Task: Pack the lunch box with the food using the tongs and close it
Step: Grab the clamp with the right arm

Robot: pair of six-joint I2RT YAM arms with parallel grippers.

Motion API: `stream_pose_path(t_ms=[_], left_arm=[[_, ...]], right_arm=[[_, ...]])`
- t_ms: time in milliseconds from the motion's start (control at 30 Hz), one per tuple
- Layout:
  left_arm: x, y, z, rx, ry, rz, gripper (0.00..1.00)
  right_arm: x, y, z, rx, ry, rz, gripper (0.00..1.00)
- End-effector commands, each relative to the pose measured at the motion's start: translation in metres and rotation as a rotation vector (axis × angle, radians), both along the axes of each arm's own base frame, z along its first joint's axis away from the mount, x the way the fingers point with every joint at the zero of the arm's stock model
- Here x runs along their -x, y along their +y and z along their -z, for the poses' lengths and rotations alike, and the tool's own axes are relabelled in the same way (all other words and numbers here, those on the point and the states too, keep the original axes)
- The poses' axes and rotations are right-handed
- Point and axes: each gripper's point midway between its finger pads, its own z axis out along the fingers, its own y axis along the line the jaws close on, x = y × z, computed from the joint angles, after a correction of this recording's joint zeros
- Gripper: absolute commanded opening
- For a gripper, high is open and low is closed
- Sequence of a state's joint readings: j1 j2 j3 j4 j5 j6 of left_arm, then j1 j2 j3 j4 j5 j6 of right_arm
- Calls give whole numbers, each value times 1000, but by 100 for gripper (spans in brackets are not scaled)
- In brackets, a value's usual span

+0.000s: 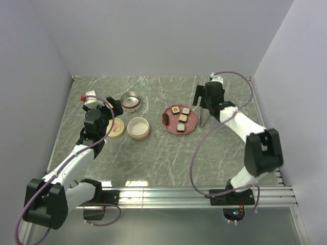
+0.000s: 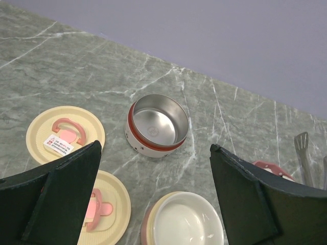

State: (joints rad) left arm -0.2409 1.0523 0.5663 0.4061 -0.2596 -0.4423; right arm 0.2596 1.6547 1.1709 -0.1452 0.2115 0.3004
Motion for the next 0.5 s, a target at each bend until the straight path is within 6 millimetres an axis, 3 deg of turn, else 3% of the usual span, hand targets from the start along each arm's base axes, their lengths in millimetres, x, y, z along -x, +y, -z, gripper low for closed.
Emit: stream_pose_path(t_ms=[0,100,300,467], left_arm=[[-3,0,-11,18,-44,-3,94],[-2,0,-12,20,-46,-2,94],[3,0,-16,25,-64,8,94],[4,0,-18,26,-70,9,95]], right_arm=[[-1,4,-53,-110,-234,53,96],[7,10,-43,-146,-190,59,98],[6,-9,15,-68,-15,244,98],[1,-15,36,-25,67,318,98]])
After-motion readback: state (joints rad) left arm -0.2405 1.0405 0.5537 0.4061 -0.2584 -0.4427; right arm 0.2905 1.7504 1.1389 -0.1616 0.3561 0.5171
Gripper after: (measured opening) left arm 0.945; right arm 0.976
